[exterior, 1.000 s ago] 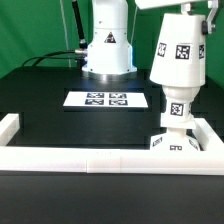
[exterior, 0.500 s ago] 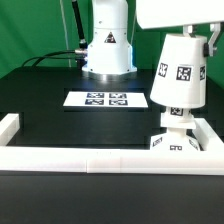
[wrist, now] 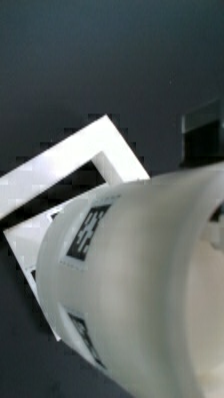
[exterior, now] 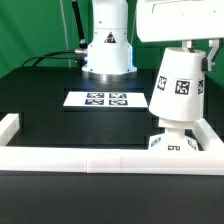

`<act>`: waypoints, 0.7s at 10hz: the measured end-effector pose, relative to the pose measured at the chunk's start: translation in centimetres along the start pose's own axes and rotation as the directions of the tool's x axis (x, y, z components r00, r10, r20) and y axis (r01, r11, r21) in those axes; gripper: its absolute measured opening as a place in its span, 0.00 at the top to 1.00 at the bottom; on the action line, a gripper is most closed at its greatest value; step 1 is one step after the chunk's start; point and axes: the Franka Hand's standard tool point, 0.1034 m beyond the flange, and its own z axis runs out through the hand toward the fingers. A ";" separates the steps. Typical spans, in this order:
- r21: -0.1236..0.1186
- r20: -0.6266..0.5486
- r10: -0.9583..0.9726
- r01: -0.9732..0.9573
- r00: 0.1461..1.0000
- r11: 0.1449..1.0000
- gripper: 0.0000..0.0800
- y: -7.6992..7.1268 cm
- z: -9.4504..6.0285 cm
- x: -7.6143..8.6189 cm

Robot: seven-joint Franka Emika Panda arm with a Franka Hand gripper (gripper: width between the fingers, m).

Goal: Assemble lamp

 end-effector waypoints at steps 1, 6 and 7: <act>0.001 -0.001 0.000 0.000 1.000 1.000 0.94 -0.1 -0.1 0.0; 0.006 -0.004 0.000 0.000 1.000 1.000 0.32 -0.2 -0.4 0.2; 0.002 0.006 0.007 -0.007 1.000 1.000 0.16 0.0 -0.9 0.1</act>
Offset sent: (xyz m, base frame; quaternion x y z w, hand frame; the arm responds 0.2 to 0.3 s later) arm 0.0000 0.0000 0.0000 0.0000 0.0000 0.0000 1.0000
